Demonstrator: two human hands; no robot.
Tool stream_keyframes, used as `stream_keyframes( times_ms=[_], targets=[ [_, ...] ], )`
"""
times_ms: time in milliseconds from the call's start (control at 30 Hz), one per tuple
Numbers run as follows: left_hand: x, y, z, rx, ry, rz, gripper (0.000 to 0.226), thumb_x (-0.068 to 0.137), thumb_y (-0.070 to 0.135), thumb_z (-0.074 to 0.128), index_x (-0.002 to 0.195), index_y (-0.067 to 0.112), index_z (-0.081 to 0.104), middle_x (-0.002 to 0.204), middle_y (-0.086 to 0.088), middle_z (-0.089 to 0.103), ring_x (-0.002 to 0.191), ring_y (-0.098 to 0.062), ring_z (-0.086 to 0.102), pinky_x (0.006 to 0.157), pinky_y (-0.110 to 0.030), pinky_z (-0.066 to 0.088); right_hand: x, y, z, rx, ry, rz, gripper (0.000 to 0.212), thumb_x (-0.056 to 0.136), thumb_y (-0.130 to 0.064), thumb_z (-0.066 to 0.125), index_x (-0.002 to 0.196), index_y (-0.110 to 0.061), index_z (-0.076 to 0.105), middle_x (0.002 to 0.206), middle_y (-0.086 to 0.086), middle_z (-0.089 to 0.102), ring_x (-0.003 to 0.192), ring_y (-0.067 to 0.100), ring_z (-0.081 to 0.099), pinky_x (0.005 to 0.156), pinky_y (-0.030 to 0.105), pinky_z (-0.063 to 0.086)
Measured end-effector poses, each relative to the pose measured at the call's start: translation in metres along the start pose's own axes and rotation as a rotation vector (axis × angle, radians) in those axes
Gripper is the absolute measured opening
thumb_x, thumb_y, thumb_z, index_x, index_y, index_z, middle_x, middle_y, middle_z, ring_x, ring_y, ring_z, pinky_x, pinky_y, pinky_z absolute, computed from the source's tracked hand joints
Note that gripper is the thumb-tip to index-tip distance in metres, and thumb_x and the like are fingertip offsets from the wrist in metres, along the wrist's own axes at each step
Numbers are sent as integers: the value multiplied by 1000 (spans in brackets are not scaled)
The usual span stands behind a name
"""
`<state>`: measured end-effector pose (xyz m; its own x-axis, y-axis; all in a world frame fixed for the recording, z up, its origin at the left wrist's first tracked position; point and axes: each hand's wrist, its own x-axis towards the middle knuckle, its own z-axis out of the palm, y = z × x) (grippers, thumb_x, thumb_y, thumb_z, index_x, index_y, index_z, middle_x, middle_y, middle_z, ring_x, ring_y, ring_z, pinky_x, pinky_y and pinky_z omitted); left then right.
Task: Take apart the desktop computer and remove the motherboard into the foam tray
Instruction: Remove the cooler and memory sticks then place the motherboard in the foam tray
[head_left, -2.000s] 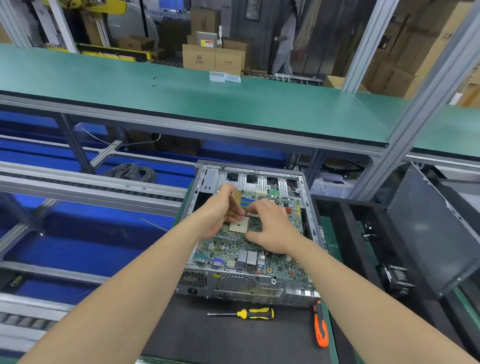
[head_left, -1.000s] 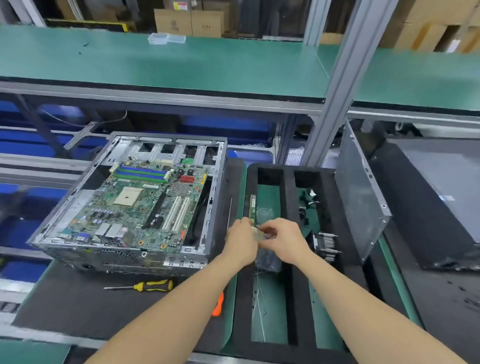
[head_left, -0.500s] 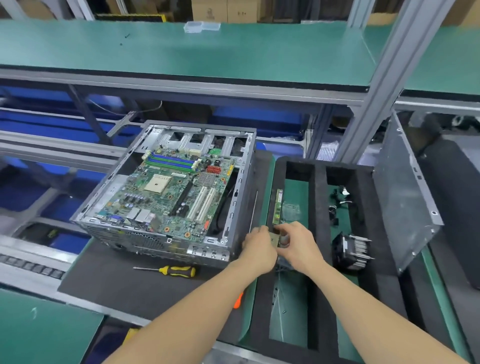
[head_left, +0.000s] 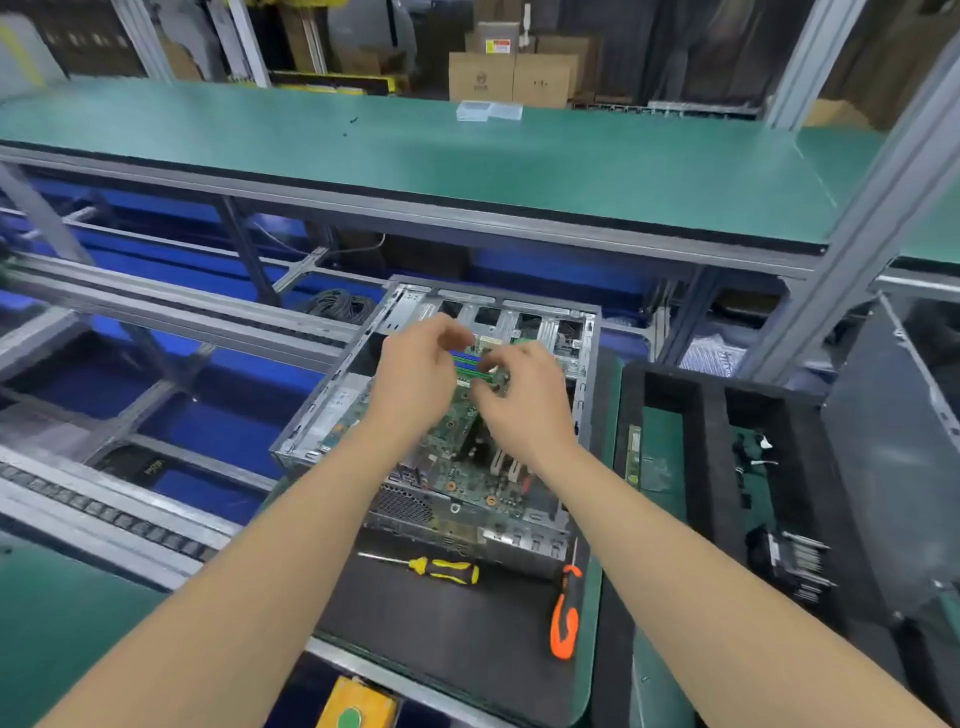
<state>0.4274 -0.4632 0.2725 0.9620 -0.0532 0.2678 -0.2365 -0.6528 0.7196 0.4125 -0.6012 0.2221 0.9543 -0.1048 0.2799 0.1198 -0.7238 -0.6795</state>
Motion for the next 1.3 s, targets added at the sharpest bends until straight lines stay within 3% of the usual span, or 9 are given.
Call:
stream_keyframes(
  times_ms=[133,267,467,700,933,1033,1133,1200,1300],
  targets=[
    [14,-67,-34,149,-70,-57,42,97,-7,43,117,15,72,119,-2,73,101,-23,67,84,-36,55,7,-20,47,-232,-106,136,51,83,-60,65,118,-24,58,149,5,39,144,27,33,115,48,31],
    [18,-110,-34,158,-172,-24,41,99,-3,44,120,20,70,128,1,70,72,-12,55,66,-24,45,11,-21,65,-413,-125,170,77,77,-75,55,133,-22,53,165,7,25,155,28,18,121,52,23],
    [18,-141,-20,151,-158,83,41,94,-6,48,110,22,73,123,0,65,112,-22,61,98,-42,53,14,-19,61,-369,-164,204,53,77,-64,70,114,-33,48,164,0,24,154,25,21,122,49,20],
    [17,-144,-16,137,-124,125,37,92,-6,53,103,23,73,113,2,62,108,-23,58,94,-45,50,16,-24,57,-327,-161,266,56,73,-65,83,105,-35,48,163,-3,26,150,25,29,120,48,29],
    [13,-139,-19,163,-151,139,34,94,-2,53,107,23,72,119,1,60,111,-21,53,97,-43,47,8,-33,52,-329,-163,242,54,78,-64,79,112,-32,53,166,-1,26,153,26,27,122,48,26],
    [18,-135,-32,68,-243,62,39,97,-3,45,107,24,70,122,0,62,85,-14,60,69,-27,49,2,-40,38,-237,-173,213,44,91,-58,70,120,-27,57,154,-1,42,147,21,38,118,43,33],
    [24,-136,-46,2,-272,2,40,99,-2,42,110,24,70,117,4,64,52,-5,55,41,-14,36,-4,-42,16,-198,-118,196,31,102,-48,59,121,-25,62,136,-3,59,128,17,53,108,39,43],
    [27,-136,-53,-3,-231,-21,39,99,-1,45,115,23,71,124,2,64,66,-8,62,45,-12,38,-8,-37,0,-195,-54,220,28,104,-42,57,120,-22,66,124,-4,64,114,16,59,98,34,46],
    [29,-132,-57,-21,-211,-106,36,99,4,52,132,14,62,134,-6,63,101,-20,64,76,-20,48,-13,-24,-22,-171,55,349,28,104,-40,58,121,-20,69,109,-9,64,102,14,60,88,29,43]
  ],
)
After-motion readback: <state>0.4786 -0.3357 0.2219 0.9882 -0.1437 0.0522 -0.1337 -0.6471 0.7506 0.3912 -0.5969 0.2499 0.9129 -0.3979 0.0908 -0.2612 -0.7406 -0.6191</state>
